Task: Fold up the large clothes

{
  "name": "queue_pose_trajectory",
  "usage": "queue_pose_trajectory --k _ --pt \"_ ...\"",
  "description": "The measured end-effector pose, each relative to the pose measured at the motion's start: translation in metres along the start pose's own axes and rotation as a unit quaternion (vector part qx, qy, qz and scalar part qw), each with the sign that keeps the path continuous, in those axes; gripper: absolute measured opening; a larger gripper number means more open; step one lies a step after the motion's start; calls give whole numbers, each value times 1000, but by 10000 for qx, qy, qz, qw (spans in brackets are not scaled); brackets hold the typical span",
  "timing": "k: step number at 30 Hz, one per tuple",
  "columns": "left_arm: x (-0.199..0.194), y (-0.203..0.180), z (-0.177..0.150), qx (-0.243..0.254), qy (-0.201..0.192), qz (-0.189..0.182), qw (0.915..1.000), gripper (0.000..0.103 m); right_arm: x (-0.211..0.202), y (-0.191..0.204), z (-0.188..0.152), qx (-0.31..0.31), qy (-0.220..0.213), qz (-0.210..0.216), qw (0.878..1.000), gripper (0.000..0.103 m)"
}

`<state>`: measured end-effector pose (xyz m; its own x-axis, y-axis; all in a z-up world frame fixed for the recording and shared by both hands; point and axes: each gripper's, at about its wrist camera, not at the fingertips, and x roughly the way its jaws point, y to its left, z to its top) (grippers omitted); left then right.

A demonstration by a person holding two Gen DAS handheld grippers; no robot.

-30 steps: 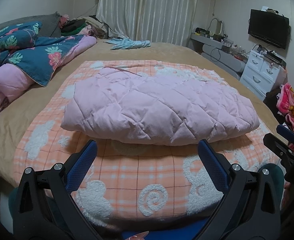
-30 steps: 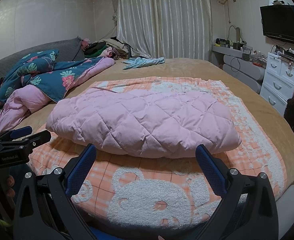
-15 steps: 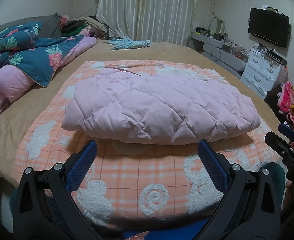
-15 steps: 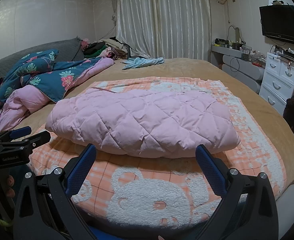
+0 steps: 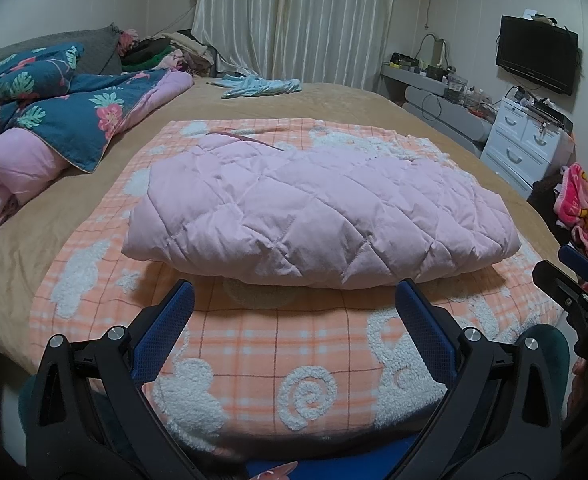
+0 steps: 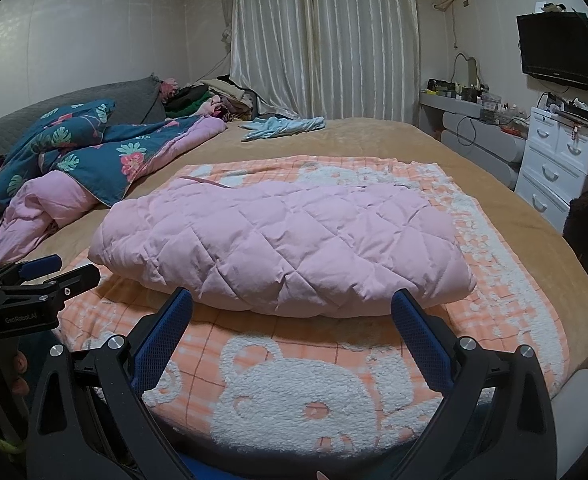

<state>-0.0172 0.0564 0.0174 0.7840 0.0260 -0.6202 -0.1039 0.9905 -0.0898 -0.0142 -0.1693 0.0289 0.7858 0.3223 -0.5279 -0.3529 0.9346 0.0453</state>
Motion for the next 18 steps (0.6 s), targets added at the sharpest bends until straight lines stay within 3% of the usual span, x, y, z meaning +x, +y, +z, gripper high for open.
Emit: queue_pose_trajectory --k 11,15,18 --pt "4 10 0 -132 173 -45 9998 94 -7 -7 3 -21 -112 -475 9988 99" --pt "12 16 5 -231 172 80 9996 94 -13 -34 1 231 -194 -813 9962 99" --pt "27 40 17 -517 210 132 9984 94 -21 -77 -4 545 -258 -1216 9907 99"
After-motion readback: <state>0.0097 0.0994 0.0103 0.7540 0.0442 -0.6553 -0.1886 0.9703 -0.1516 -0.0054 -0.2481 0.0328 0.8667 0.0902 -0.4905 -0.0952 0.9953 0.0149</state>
